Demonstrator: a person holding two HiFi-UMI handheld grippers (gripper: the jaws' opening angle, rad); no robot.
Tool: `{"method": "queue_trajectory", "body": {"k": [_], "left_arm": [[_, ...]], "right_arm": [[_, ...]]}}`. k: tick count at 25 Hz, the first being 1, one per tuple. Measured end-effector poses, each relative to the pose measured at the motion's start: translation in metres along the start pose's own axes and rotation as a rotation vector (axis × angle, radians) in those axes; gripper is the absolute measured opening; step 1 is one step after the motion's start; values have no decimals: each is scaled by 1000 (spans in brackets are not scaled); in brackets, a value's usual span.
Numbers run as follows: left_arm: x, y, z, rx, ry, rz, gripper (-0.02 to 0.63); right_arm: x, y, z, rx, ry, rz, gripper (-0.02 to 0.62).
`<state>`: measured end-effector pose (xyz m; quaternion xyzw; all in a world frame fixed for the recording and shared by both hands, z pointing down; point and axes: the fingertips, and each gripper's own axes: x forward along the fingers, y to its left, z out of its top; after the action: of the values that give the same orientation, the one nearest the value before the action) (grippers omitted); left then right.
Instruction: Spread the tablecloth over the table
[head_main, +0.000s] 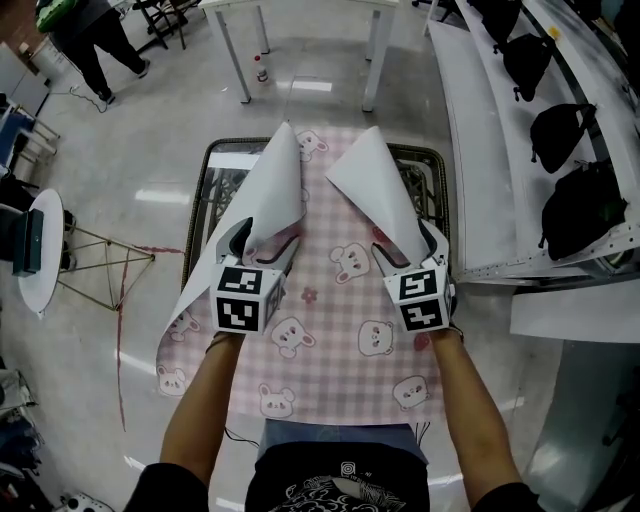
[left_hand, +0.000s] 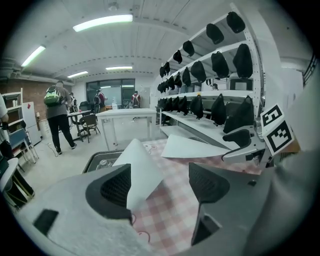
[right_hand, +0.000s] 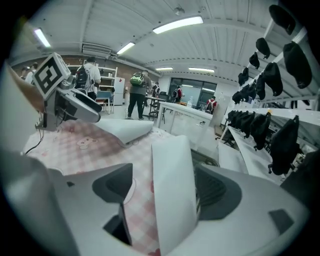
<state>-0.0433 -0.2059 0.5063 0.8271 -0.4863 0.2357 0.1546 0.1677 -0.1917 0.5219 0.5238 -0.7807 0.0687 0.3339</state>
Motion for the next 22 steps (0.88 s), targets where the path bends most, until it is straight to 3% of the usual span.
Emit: {"method": "queue_trajectory", "body": {"k": [7,22], "left_arm": [[6,-18,3,11,2,-29,370],[35,-72,10,28,8,-130,368]], "right_arm": [[1,-2,-10,-28,49,14,399],[0,-25,-42,-80,120,-35,246]]}}
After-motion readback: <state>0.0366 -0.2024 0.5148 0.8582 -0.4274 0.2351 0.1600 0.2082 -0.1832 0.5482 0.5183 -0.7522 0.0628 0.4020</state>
